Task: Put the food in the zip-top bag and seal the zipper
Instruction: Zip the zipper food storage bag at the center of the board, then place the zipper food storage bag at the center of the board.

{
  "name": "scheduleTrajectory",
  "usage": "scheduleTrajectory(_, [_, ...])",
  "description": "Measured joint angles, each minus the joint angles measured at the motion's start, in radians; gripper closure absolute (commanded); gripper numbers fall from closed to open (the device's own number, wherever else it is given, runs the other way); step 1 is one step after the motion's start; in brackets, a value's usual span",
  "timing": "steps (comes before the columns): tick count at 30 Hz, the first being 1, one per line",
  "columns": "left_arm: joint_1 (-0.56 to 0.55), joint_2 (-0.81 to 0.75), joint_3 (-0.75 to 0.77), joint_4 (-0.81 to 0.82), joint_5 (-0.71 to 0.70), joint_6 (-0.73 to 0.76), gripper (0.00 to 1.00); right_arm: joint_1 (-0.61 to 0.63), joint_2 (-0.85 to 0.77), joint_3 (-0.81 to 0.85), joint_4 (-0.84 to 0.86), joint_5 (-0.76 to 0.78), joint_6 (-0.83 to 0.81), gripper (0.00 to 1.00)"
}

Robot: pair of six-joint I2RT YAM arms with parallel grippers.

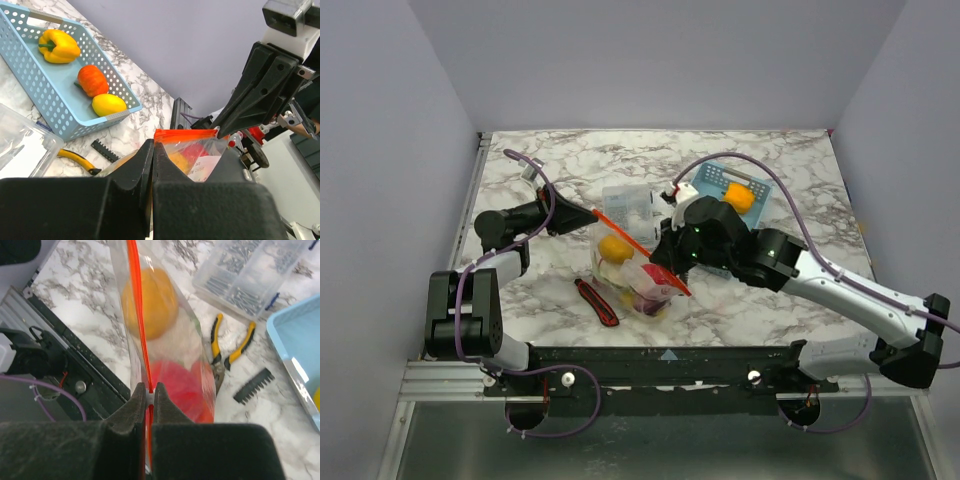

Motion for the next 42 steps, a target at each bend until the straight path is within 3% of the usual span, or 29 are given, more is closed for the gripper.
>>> scheduleTrajectory(14, [0.012,0.0,0.0,-0.034,0.0,0.032,1.0,0.0,-0.285,-0.233,-0.097,-0.001,0.06,0.99])
scheduleTrajectory(18, [0.015,-0.013,0.0,-0.079,0.0,0.056,1.0,0.0,-0.316,-0.254,-0.104,-0.001,0.073,0.83])
scheduleTrajectory(21, [0.017,-0.04,-0.001,-0.123,-0.006,0.072,1.0,0.0,-0.333,-0.255,-0.104,-0.002,0.085,0.52])
scheduleTrajectory(23, [0.021,-0.078,-0.001,-0.188,-0.018,0.098,1.0,0.0,-0.346,-0.253,-0.108,-0.002,0.092,0.37])
scheduleTrajectory(27, [0.029,-0.251,0.028,-0.533,-0.057,0.273,1.0,0.0,-0.359,-0.205,-0.113,0.021,0.095,0.22])
scheduleTrajectory(37, [0.067,-0.538,0.367,-1.44,-0.251,0.694,1.0,0.0,-0.37,-0.076,-0.107,0.172,0.077,0.2])
scheduleTrajectory(42, [0.077,-0.57,0.576,-1.81,-0.542,0.831,1.0,0.0,-0.369,-0.071,-0.107,0.203,0.058,0.2])
